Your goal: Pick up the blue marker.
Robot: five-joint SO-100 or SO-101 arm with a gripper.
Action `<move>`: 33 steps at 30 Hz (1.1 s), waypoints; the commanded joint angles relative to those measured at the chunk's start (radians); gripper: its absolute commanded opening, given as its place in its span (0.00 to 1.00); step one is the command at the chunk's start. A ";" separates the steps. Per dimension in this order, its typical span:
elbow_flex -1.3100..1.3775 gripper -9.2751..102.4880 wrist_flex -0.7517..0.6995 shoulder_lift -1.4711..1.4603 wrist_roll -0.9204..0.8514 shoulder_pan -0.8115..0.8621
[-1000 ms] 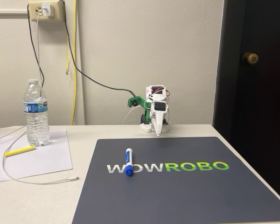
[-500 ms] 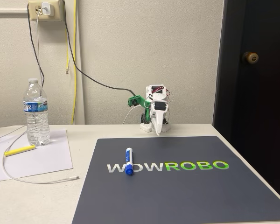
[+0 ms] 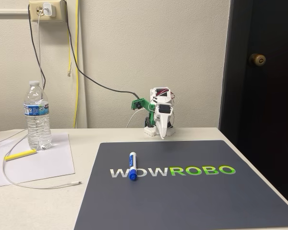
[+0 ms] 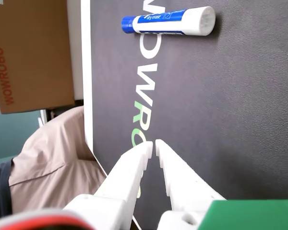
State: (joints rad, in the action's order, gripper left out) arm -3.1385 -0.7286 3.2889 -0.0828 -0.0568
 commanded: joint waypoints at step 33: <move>1.437 0.08 -0.213 -1.361 -0.468 0.258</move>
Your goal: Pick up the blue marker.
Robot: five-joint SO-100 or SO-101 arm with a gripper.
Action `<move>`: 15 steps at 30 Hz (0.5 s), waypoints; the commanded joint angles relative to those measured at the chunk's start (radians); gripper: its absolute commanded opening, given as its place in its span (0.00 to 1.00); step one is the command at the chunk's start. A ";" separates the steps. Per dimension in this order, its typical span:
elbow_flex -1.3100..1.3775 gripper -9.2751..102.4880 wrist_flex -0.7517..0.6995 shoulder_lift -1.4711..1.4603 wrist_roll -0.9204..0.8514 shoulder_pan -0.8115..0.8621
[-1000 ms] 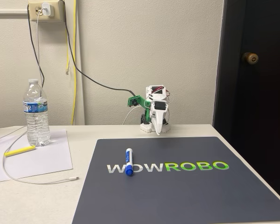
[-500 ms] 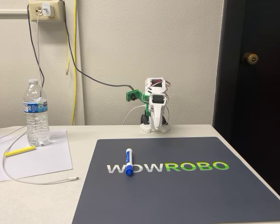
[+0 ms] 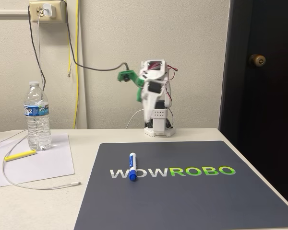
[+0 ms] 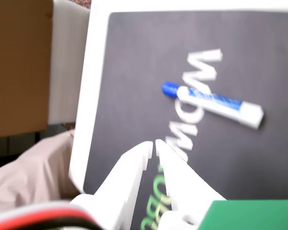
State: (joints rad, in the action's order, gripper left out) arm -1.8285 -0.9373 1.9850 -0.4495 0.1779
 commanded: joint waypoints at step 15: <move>0.535 0.08 0.025 -0.529 -0.963 0.219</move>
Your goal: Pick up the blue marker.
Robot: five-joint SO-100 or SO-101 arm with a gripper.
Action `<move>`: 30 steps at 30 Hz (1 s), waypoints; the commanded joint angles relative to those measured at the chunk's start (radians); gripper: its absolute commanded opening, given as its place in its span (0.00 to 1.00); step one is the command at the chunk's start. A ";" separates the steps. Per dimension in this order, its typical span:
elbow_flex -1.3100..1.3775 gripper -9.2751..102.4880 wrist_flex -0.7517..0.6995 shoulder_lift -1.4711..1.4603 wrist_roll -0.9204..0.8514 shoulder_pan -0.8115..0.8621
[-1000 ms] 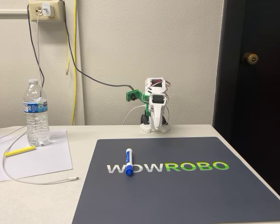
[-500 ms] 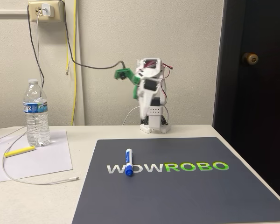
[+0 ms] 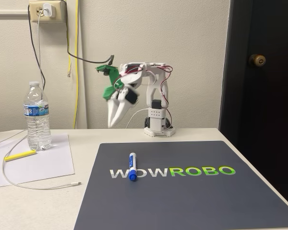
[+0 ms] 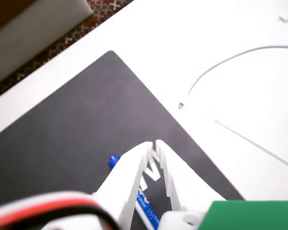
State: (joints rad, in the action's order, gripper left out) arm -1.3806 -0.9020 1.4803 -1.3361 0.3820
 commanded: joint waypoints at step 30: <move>0.278 0.29 -0.440 -0.356 -0.327 -0.083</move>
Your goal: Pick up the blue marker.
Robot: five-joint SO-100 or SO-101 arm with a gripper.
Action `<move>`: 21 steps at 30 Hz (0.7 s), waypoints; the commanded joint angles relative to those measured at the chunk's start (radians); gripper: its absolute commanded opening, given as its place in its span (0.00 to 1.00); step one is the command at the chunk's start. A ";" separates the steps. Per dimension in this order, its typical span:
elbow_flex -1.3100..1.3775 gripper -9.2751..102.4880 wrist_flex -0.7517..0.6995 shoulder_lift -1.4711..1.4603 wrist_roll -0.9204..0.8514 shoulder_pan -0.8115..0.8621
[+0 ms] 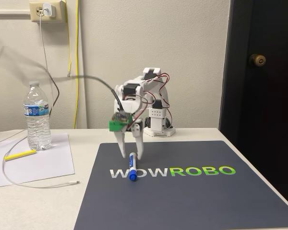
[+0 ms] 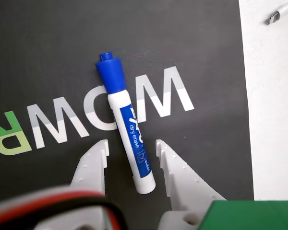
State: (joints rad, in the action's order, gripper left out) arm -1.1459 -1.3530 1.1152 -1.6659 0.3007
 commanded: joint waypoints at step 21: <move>0.037 0.21 0.110 -0.120 -0.009 0.008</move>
State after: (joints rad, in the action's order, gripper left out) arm -1.1443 -1.2625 0.9910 -1.6736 0.2976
